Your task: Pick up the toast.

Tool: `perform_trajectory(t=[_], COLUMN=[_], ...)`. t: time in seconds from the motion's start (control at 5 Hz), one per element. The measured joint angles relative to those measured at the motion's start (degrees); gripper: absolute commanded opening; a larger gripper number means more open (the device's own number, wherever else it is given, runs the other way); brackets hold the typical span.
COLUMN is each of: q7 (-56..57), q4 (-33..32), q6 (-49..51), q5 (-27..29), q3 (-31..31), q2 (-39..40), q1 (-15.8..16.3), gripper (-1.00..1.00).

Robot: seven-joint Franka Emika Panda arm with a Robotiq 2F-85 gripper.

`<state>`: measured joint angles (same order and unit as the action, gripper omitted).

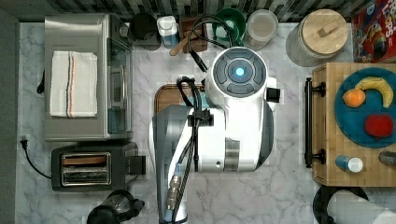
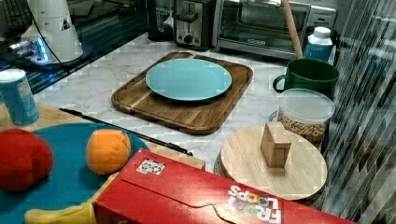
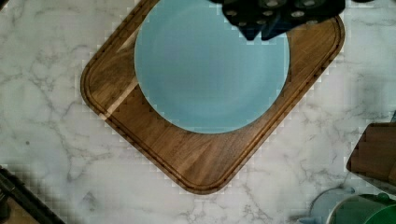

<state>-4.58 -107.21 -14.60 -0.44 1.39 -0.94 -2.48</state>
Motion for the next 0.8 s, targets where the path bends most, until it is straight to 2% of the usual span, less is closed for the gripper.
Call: perform_trajectory(t=[0.6, 0.8], q7=[-2.48, -12.97], q4=[-1.68, -2.97], q6=[-0.46, 0.22], q5=[0.05, 0.05], q3=[0.11, 0.23], q2=[-0.08, -0.08], q1=[-0.15, 0.43], gripper=[-1.0, -1.0])
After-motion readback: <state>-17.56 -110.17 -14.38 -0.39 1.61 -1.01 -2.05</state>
